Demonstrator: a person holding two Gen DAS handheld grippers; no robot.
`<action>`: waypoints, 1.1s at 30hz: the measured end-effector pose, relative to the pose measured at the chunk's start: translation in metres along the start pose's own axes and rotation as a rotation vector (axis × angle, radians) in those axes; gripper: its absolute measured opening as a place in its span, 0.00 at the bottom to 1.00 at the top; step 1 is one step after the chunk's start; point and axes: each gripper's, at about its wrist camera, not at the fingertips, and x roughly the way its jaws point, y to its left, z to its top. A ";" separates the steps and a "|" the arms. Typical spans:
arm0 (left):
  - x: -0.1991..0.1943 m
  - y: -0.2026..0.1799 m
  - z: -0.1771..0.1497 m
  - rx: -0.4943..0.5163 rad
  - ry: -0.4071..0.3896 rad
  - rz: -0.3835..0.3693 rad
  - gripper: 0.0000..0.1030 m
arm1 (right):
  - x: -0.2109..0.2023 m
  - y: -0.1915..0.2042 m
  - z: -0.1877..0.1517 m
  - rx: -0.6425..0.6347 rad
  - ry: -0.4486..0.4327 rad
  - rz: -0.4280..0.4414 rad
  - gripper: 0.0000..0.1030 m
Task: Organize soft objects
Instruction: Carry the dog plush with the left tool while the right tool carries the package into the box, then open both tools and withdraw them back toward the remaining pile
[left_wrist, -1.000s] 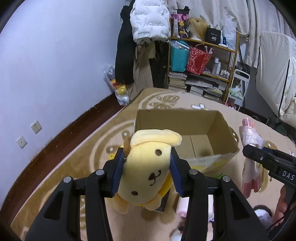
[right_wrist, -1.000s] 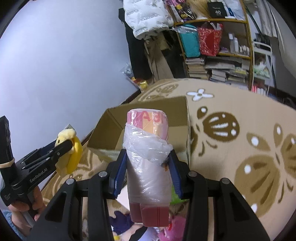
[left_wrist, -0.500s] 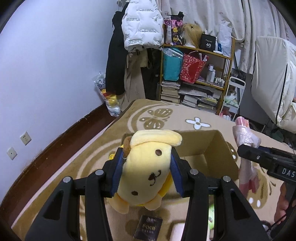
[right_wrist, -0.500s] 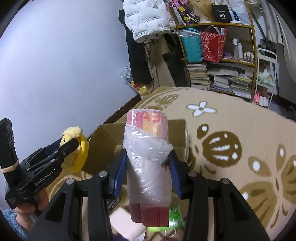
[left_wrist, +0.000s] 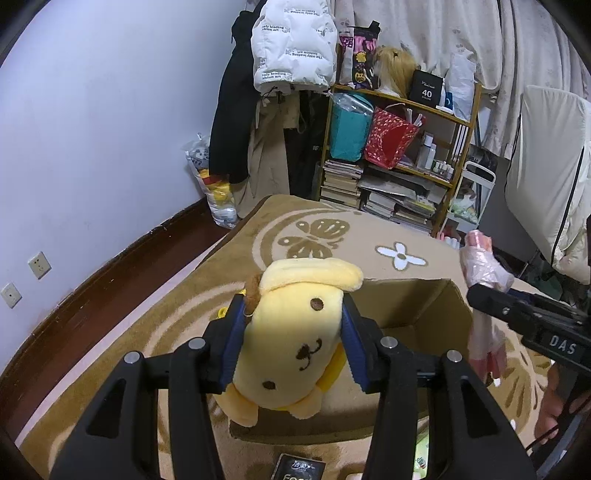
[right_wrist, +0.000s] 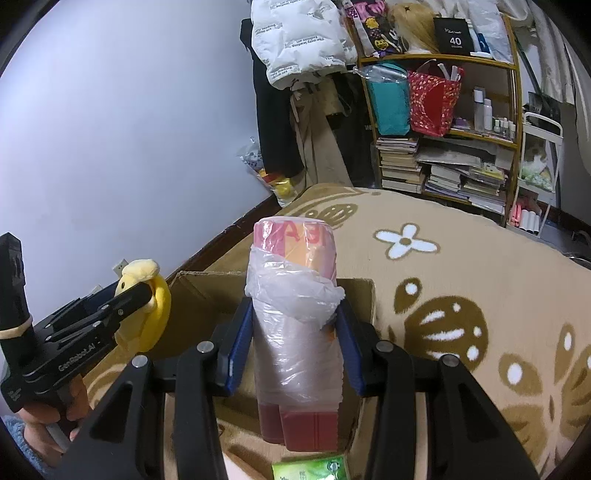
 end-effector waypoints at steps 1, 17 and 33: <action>0.001 -0.001 0.000 0.001 0.000 0.000 0.46 | 0.002 0.000 0.000 -0.002 0.000 0.000 0.45; 0.018 -0.013 -0.011 0.037 0.058 0.022 0.64 | 0.028 -0.011 -0.010 0.022 0.077 0.013 0.47; -0.006 0.005 -0.012 0.016 0.063 0.113 0.98 | -0.006 -0.009 -0.010 0.046 0.054 -0.026 0.98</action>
